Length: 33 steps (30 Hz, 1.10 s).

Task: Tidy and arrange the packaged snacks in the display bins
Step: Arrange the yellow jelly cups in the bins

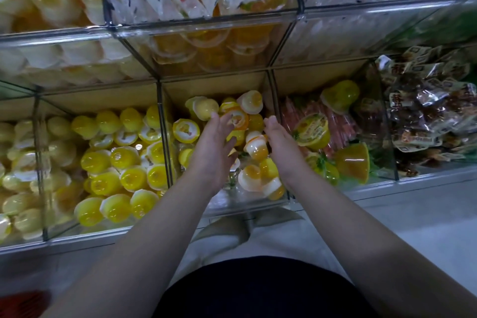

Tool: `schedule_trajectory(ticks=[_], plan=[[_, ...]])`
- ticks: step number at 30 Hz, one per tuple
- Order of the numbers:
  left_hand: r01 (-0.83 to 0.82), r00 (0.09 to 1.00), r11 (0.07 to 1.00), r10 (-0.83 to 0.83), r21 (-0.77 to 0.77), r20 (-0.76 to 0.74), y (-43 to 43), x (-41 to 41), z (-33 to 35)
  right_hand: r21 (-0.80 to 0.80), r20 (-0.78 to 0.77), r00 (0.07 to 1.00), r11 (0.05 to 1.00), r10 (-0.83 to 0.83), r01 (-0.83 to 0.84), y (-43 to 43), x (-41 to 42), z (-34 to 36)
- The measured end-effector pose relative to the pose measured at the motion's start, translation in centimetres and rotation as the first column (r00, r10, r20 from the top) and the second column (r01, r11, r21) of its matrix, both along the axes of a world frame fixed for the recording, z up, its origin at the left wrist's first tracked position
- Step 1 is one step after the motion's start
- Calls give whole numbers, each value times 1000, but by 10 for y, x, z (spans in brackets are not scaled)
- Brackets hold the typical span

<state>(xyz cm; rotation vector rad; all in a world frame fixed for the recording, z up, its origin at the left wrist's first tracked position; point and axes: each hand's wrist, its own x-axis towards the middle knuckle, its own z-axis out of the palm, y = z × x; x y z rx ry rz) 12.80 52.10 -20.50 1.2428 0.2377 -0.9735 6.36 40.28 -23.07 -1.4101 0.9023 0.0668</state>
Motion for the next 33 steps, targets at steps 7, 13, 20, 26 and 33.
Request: schedule_trajectory(ticks=[7, 13, 20, 26, 33], plan=[[7, 986, 998, 2, 56, -169, -12, 7, -17, 160, -206, 979, 986, -4, 38, -6, 16, -25], [31, 939, 999, -20, 26, -344, -18, 13, -35, 285, -246, 969, 954, -18, 90, -9, 27, -44], [32, 927, 999, -28, 4, -375, -26, 15, -41, 335, -239, 971, 939, 11, 72, -14, 26, -53], [-38, 929, 999, 40, 11, -369, -22, 9, -38, 335, -210, 977, 938, -16, 87, -10, 26, -48], [16, 954, 1000, -11, 17, -300, -4, 9, -40, 370, -167, 986, 925, -22, 83, -9, 14, -26]])
